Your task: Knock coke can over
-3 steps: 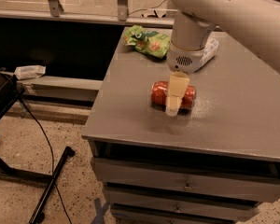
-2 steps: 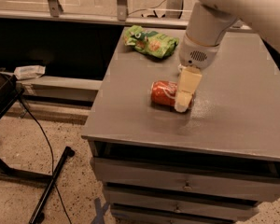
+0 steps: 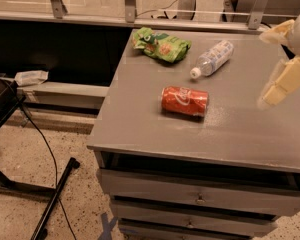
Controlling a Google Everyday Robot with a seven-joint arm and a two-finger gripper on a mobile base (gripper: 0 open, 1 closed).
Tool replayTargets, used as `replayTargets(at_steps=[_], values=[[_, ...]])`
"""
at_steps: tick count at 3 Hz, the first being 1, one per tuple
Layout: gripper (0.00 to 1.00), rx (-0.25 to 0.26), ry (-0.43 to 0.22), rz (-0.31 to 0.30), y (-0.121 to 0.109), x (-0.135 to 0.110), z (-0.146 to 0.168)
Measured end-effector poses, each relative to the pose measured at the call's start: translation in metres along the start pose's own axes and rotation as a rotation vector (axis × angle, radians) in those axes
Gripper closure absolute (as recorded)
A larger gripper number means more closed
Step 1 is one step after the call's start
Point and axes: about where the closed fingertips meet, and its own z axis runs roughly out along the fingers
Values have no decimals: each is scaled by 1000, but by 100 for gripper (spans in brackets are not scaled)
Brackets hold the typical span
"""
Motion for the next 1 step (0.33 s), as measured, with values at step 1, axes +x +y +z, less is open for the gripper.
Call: replayTargets(at_steps=[1], values=[[0, -10, -25, 8, 7, -3, -1]])
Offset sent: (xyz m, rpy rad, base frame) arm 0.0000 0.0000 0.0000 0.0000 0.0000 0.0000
